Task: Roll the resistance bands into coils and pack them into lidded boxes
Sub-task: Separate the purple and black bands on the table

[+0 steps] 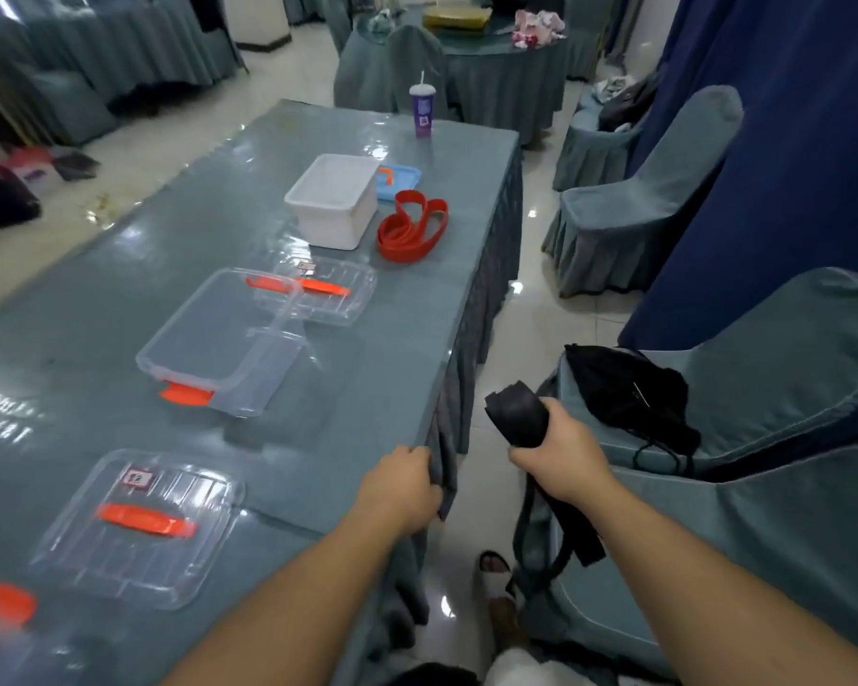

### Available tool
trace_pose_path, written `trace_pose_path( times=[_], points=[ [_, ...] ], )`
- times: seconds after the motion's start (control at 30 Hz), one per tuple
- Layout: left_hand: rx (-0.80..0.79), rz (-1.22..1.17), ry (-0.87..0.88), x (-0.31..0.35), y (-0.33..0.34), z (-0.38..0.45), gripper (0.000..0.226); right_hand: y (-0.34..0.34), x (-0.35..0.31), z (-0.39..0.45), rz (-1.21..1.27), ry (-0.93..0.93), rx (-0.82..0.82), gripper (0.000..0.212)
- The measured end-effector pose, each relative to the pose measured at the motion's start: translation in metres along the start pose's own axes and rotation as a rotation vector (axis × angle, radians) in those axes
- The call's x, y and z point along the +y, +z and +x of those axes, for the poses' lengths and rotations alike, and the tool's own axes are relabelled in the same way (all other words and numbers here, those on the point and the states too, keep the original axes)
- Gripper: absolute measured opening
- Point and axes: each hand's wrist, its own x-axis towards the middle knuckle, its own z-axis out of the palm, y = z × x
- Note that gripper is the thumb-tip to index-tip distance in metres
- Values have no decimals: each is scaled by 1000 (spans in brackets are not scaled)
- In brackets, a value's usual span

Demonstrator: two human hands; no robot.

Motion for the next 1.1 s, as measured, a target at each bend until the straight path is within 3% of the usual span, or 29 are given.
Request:
trace_pose_path(
  times=[0.43,0.67,0.9,1.1],
  points=[
    [215,-139,-394,-4,-96,98,55,14,-43,196,-186,-224,-388,52],
    [278,-224,-593,-48,-103,93,53,50,-115,248,-400,-433,-487,39],
    [338,-366,-721,-106,-80,76,42,109,-204,259,-756,-913,-392,42],
    [362,-443,-847,-122,-53,63,45,163,-230,260,-966,-1344,-339,49]
  ],
)
